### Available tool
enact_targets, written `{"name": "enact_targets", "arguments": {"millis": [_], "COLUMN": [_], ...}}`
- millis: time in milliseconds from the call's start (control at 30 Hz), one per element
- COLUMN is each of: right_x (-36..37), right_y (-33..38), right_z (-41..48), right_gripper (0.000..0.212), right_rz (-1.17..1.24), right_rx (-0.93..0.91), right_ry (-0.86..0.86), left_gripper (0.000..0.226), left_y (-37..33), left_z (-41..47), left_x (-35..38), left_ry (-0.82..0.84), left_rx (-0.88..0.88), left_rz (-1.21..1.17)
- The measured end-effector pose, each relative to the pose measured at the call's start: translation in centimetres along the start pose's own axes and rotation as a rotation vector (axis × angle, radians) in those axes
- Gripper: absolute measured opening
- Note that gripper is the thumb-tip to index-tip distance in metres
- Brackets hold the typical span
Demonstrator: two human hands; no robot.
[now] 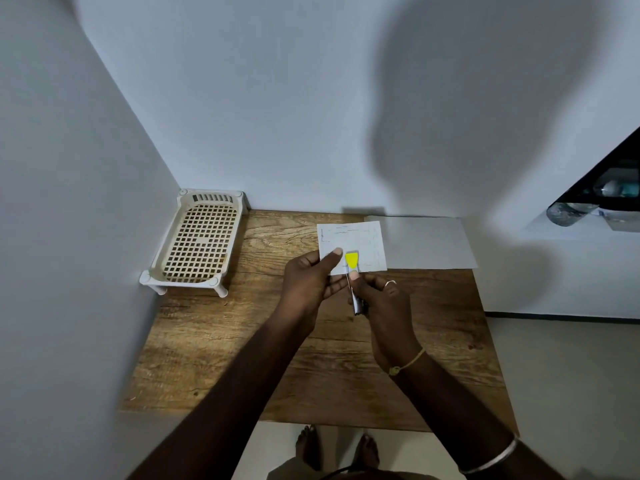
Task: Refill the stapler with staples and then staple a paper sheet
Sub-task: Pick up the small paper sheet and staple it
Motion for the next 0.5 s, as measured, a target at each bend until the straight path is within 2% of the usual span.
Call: {"name": "enact_targets", "arguments": {"millis": [233,400,500], "right_x": [0.1,-0.5,-0.7], "right_y": [0.3,1.3,2.3], "right_z": [-0.5,-0.9,-1.3], "right_gripper": [0.015,0.024,0.021], "right_rz": [-0.035,-0.247,-0.386], "right_rx": [-0.02,-0.177,-0.316], "right_ry": [0.018,-0.057,-0.112], "left_gripper": [0.016,0.011,0.012], "left_y": [-0.1,0.1,0.1], "left_z": [0.0,0.1,0.2], "left_x": [-0.1,-0.2,-0.3], "left_ry": [-0.008,-0.032,-0.036], "left_rx": [0.001,0.0,-0.004], "left_rz": [-0.011,0.014,0.016]}}
Point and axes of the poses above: each hand's wrist, its own z-axis towards the middle knuckle, its own x-axis out of the palm, y = z × x, the point moved 7 cm from there along z, towards the middle knuckle, and after that the axes turned 3 degrees about y, right-handed, at the moved point
